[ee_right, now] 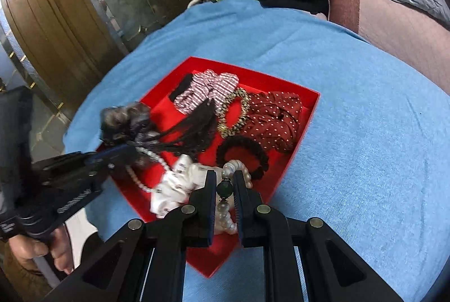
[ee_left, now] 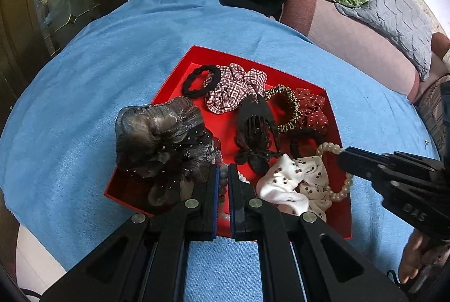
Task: Organize jewelry
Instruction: 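Carry both bead bracelets over the red tray and open both tools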
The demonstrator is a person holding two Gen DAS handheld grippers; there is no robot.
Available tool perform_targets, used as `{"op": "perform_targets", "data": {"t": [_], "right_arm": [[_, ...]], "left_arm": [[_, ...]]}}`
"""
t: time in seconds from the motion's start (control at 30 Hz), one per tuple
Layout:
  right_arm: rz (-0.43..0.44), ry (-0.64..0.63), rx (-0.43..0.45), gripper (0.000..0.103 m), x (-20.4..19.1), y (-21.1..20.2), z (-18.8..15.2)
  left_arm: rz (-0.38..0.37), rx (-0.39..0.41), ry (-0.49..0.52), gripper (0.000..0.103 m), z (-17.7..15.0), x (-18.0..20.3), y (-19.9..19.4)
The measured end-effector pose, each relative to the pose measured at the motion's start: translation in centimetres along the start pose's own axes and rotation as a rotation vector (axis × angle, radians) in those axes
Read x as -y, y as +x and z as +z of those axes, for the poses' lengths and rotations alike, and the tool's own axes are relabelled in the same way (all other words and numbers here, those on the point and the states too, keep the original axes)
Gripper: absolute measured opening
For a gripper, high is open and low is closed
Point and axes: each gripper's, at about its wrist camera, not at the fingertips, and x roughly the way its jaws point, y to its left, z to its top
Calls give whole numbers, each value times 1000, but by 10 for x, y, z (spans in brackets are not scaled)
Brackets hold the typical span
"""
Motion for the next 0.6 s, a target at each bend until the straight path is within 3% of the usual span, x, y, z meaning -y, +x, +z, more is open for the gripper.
{"op": "perform_targets", "data": {"t": [0.33,0.4,0.47,0.5,0.6], "right_arm": [[-39,0,7,14,5,12,4],[-33,15,13,16,7,11,5],[-25,28,22,24,10,9,6],[-21,33,30,29,11,5,6],[-12,39,48,31,13,-3,7]], "left_arm": [[-3,44,-6,7,-3,6,-21],[-1,54,-8,16,-2,8,-26],[5,68,-10,36,-3,9,-32],[10,75,-9,38,-3,11,-34],[32,94,8,39,-4,17,-43]]}}
